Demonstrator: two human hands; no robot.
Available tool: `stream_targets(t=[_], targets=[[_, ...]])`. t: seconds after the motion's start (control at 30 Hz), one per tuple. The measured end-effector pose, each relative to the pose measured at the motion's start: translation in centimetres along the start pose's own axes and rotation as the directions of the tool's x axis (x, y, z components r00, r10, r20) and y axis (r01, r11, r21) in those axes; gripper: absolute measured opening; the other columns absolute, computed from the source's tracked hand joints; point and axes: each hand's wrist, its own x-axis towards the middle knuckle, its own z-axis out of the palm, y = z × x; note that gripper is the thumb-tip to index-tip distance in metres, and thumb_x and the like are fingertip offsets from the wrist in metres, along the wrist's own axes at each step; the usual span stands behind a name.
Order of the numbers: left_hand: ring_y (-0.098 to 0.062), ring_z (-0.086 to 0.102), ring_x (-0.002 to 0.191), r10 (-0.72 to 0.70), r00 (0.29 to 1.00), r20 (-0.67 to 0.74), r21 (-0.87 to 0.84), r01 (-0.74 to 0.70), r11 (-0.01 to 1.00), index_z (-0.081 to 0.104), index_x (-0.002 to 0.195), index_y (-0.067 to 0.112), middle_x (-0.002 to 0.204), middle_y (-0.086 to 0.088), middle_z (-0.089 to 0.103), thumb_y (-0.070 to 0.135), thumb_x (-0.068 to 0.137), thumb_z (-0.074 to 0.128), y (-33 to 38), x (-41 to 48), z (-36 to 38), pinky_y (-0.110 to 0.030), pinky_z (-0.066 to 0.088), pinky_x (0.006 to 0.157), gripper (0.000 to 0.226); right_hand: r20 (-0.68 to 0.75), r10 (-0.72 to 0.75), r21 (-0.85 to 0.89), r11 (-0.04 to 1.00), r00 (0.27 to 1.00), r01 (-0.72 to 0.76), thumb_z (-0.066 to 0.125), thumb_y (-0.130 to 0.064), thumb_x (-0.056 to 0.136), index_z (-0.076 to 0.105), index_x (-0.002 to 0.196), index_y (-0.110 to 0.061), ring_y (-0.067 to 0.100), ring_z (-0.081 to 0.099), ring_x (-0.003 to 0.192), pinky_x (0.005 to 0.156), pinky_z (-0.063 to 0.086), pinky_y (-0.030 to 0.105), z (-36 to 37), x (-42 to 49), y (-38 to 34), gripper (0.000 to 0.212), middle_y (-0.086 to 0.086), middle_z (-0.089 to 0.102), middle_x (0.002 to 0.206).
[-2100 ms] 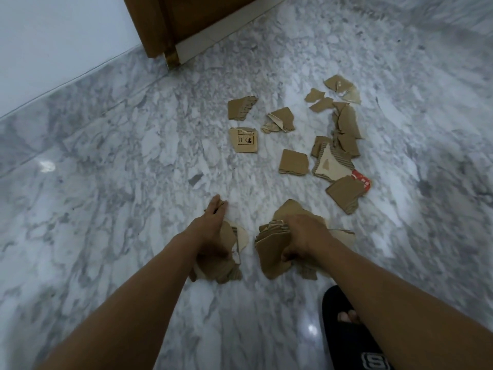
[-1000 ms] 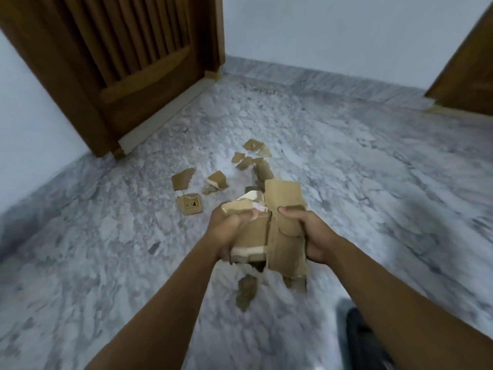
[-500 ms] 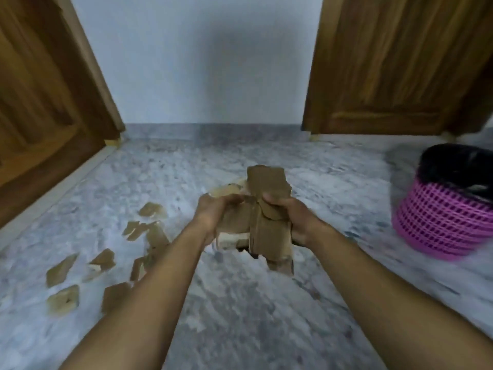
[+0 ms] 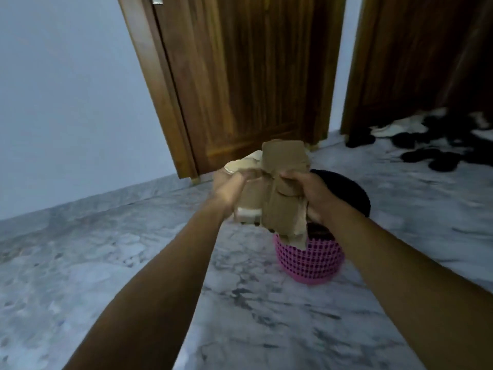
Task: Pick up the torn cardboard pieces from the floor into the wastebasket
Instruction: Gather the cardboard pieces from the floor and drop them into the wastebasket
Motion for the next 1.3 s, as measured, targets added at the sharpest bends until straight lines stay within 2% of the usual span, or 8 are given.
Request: stream_targets(t=[0.2, 0.33, 0.47, 0.6, 0.8, 1.0, 1.17, 1.3], targets=[[-0.025, 0.073, 0.096, -0.086, 0.987, 0.132, 0.046, 0.081, 0.996, 0.067, 0.114, 0.022, 0.11, -0.005, 0.074, 0.055, 0.048, 0.094, -5.1, 12.0, 11.7, -0.045, 0.06, 0.082, 0.079, -0.242, -0.11, -0.059, 0.993, 0.964, 0.099, 0.076, -0.02, 0.087, 0.064, 0.132, -0.018, 0.027, 0.072, 0.103, 0.09, 0.06, 0.046, -11.7, 8.1, 0.3, 0.046, 0.005, 0.073, 0.118], [-0.022, 0.073, 0.091, -0.054, 0.989, 0.138, 0.09, 0.041, 0.995, 0.07, 0.101, 0.019, 0.102, -0.003, 0.075, 0.035, 0.074, 0.085, -8.3, 16.1, 15.6, -0.037, 0.059, 0.076, 0.035, -0.307, -0.1, -0.101, 0.992, 0.946, 0.072, 0.078, -0.018, 0.087, 0.062, 0.133, -0.018, 0.024, 0.071, 0.105, 0.092, 0.059, 0.046, -16.4, 12.7, 2.0, 0.049, 0.003, 0.072, 0.121], [-0.027, 0.068, 0.1, -0.158, 0.965, 0.207, 0.268, 0.099, 0.958, 0.062, 0.112, 0.017, 0.111, -0.006, 0.069, 0.031, 0.082, 0.077, -11.6, 18.5, 16.2, -0.042, 0.058, 0.086, 0.036, -0.303, -0.147, -0.367, 0.93, 0.942, 0.027, 0.074, -0.022, 0.091, 0.056, 0.137, -0.022, 0.016, 0.065, 0.108, 0.091, 0.055, 0.032, -18.5, 14.9, 4.2, 0.05, -0.004, 0.065, 0.123], [-0.025, 0.063, 0.095, -0.292, 0.883, 0.368, 0.559, 0.041, 0.828, 0.059, 0.109, 0.021, 0.105, -0.008, 0.063, 0.034, 0.096, 0.064, -13.6, 19.3, 14.9, -0.042, 0.05, 0.097, 0.02, -0.306, -0.078, -0.609, 0.782, 0.949, -0.132, 0.072, -0.027, 0.092, 0.048, 0.141, -0.019, 0.024, 0.058, 0.113, 0.094, 0.05, 0.037, -20.1, 16.1, 6.2, 0.055, 0.001, 0.054, 0.131], [-0.025, 0.064, 0.108, -0.18, 0.939, 0.293, 0.552, -0.013, 0.834, 0.049, 0.142, 0.015, 0.115, -0.004, 0.067, 0.039, 0.094, 0.064, -12.8, 19.1, 13.5, -0.041, 0.052, 0.097, 0.056, -0.337, -0.018, -0.726, 0.641, 0.941, -0.248, 0.071, -0.03, 0.093, 0.052, 0.14, -0.018, 0.028, 0.056, 0.122, 0.091, 0.046, 0.03, -18.8, 15.8, 5.9, 0.052, 0.01, 0.054, 0.141], [-0.022, 0.066, 0.106, -0.099, 0.974, 0.202, 0.525, -0.022, 0.851, 0.054, 0.137, 0.017, 0.12, -0.005, 0.069, 0.039, 0.092, 0.066, -8.8, 14.1, 4.8, -0.032, 0.054, 0.088, 0.051, -0.219, -0.139, -0.846, 0.521, 0.966, -0.117, 0.068, -0.026, 0.094, 0.068, 0.111, -0.023, 0.018, 0.064, 0.096, 0.082, 0.055, 0.031, -9.2, 14.1, 5.3, 0.018, -0.001, 0.068, 0.112], [-0.014, 0.063, 0.102, -0.064, 0.998, 0.027, 0.578, 0.037, 0.815, 0.056, 0.136, 0.021, 0.122, -0.001, 0.067, 0.043, 0.092, 0.066, -5.8, 4.7, -11.3, -0.025, 0.047, 0.081, 0.05, 0.001, -0.149, -0.884, 0.462, 0.989, 0.07, 0.057, -0.026, 0.099, 0.064, 0.102, -0.025, 0.02, 0.058, 0.079, 0.07, 0.051, 0.032, 6.3, 9.5, 7.4, 0.007, -0.001, 0.064, 0.1], [-0.016, 0.065, 0.096, -0.132, 0.965, -0.226, 0.485, 0.229, 0.844, 0.06, 0.128, 0.021, 0.117, 0.0, 0.068, 0.039, 0.089, 0.071, -6.5, -7.2, -26.3, -0.024, 0.049, 0.076, 0.044, 0.233, -0.051, -0.839, 0.495, 0.971, 0.227, 0.061, -0.024, 0.094, 0.072, 0.096, -0.021, 0.024, 0.065, 0.086, 0.069, 0.054, 0.033, 19.7, 1.7, 12.1, 0.012, -0.001, 0.068, 0.091]])
